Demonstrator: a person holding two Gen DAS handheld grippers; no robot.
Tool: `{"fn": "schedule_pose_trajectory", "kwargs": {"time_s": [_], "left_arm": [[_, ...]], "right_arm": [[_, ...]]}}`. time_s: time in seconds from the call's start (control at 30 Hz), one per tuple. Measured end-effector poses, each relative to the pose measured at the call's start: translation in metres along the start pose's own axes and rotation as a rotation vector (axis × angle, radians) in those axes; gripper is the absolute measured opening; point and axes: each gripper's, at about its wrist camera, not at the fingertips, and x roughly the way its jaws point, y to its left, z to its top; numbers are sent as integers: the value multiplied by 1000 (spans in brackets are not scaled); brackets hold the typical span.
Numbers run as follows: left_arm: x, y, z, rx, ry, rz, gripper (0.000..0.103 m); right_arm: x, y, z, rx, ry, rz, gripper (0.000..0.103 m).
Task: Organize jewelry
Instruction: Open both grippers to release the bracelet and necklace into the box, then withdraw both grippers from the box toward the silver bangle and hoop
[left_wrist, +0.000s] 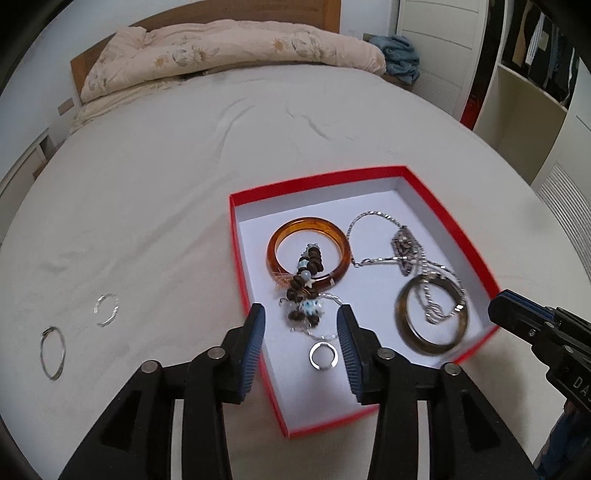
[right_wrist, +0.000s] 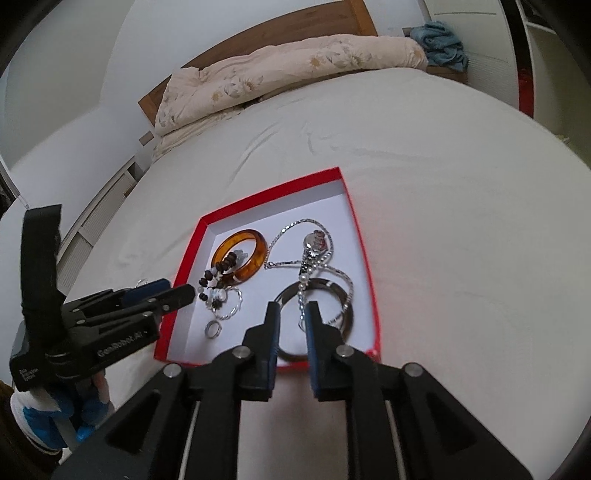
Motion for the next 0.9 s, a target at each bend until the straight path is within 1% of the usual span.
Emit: {"fn": "schedule_pose_trajectory", "kwargs": {"time_s": [0.07, 0.13, 0.37, 0.5, 0.9], "left_arm": [[-16, -2, -2, -1, -17, 2, 45], [-29, -5, -4, 0, -31, 4, 47], [-84, -11, -14, 6, -86, 16, 49], [-115, -12, -22, 7, -122, 24, 53], [-200, 2, -53, -30, -206, 74, 59]], "right_arm": [[-10, 2, -1, -1, -8, -8, 25], [-23, 5, -2, 0, -18, -14, 28], [-69, 24, -7, -4, -60, -23, 29], [-95, 36, -11, -3, -87, -18, 29], [-162, 86, -27, -51, -159, 18, 29]]}}
